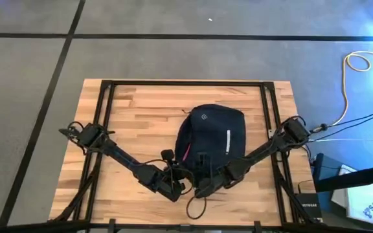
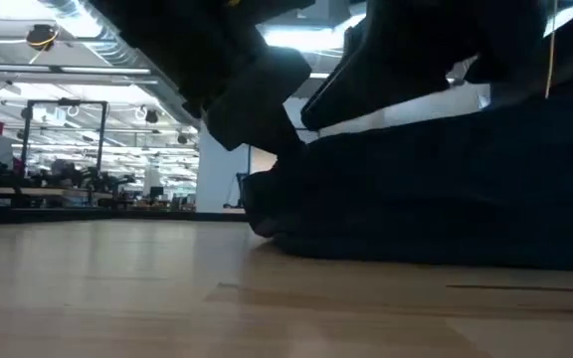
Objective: Unpack backpack
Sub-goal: Close the blue backpack
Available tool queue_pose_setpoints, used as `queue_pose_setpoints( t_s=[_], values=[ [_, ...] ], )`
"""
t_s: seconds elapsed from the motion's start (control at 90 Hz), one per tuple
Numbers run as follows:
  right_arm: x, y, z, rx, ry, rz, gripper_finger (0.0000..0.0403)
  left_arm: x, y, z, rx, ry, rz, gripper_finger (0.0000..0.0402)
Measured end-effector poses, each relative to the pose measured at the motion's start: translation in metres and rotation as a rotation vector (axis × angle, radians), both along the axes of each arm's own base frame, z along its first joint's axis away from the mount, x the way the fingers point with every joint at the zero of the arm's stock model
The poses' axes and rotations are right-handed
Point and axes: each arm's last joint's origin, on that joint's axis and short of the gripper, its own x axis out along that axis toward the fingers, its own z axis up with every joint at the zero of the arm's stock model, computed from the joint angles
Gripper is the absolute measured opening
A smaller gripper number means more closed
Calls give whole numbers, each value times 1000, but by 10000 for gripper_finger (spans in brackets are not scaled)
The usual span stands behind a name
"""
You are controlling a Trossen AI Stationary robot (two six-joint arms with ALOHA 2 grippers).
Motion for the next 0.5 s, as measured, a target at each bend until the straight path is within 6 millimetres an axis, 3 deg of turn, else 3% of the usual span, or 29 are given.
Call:
queue_pose_setpoints(
  t_s=[0.167, 0.333, 0.5],
  values=[
    [-3, 9, 6, 8, 25, 6, 218, -1, -1, 0, 0, -3, -3, 0],
    [2, -5, -10, 31, 63, -89, 218, -1, -1, 0, 7, -6, 2, 0],
    [6, -10, -10, 6, 53, -104, 216, -1, -1, 0, 12, -2, -1, 0]
  ],
)
